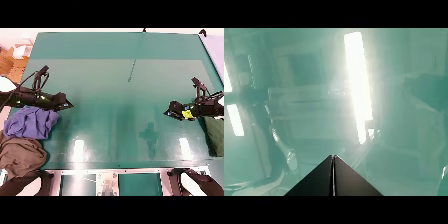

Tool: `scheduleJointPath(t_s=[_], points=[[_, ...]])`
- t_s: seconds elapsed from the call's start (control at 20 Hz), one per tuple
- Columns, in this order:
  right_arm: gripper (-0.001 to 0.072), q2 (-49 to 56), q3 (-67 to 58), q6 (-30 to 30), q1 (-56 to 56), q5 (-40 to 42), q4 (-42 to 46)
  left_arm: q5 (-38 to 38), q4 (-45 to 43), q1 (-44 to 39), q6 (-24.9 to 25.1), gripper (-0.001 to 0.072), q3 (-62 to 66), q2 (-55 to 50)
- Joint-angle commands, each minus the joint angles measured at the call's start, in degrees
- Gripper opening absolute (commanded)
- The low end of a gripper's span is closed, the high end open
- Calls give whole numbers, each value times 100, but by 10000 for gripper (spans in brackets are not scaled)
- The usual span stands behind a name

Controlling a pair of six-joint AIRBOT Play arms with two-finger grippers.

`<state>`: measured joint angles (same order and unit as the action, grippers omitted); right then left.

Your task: Fold the shirts.

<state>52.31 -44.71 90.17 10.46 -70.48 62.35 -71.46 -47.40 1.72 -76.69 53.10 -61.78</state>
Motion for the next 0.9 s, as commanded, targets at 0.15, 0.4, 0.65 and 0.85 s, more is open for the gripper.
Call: scheduleJointPath(t_s=[0.15,0.4,0.65,0.85], points=[[24,-2,2,0,-2,-2,0,-9,-9,0,-13,25,-2,4],[24,-2,2,0,-2,-2,0,-581,-3580,0,-2153,24,389,356],[23,-2,2,0,-2,-2,0,-507,-5217,0,-2330,720,31,468],[24,-2,2,0,-2,-2,0,-52,-5528,275,-2304,720,-509,199]])
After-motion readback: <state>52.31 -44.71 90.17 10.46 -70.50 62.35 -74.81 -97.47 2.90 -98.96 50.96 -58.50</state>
